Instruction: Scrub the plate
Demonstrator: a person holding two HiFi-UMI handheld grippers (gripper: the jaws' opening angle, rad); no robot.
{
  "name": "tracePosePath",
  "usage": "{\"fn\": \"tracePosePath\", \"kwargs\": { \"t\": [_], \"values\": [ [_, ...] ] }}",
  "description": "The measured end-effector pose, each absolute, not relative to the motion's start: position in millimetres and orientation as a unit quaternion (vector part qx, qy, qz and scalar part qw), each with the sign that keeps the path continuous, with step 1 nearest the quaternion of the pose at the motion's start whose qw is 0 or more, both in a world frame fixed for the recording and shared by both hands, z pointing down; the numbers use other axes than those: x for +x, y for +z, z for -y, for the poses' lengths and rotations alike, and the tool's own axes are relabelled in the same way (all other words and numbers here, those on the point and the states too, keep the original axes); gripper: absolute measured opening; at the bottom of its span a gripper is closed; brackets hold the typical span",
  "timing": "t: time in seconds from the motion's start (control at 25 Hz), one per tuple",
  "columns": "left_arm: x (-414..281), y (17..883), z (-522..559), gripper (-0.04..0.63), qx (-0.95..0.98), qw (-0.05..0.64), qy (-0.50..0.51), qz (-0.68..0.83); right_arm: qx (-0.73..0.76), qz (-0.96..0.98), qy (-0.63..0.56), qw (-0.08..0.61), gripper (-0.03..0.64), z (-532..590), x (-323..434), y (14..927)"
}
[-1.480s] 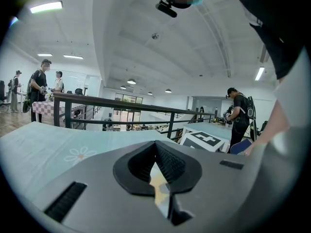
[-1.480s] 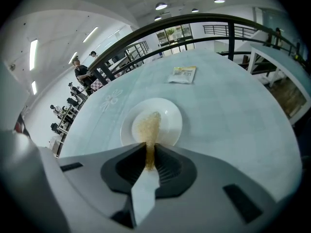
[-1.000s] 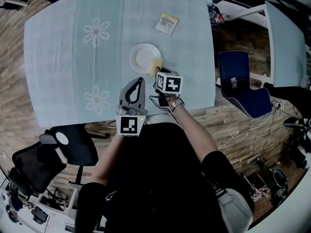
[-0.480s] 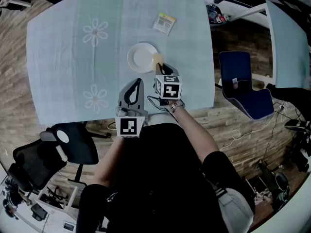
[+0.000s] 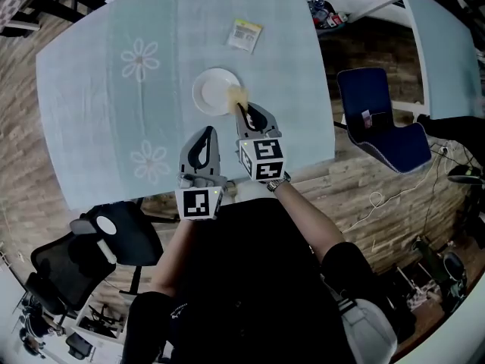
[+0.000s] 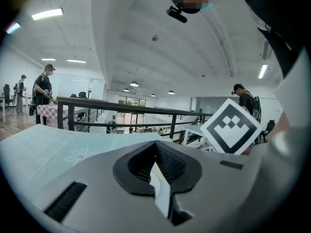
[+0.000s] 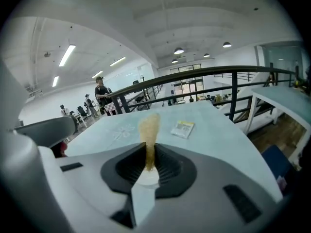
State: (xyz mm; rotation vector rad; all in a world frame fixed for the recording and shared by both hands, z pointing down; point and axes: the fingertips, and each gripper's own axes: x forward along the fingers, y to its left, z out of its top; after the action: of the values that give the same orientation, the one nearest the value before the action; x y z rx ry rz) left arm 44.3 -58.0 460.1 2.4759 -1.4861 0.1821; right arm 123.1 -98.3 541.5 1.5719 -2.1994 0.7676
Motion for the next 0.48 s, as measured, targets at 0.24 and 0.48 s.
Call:
{"fn": "tracePosePath", "kwargs": {
  "t": [0.24, 0.48],
  "values": [
    [15, 437, 46, 0.012, 0.858, 0.112, 0.034, 0.501, 0.579, 0.774, 0.222, 0.127, 0.052, 71, 101, 495],
    [-22, 407, 15, 0.012, 0.868, 0.101, 0.013, 0.487, 0.589, 0.779, 0.192, 0.096, 0.052, 29, 64, 442]
  ]
}}
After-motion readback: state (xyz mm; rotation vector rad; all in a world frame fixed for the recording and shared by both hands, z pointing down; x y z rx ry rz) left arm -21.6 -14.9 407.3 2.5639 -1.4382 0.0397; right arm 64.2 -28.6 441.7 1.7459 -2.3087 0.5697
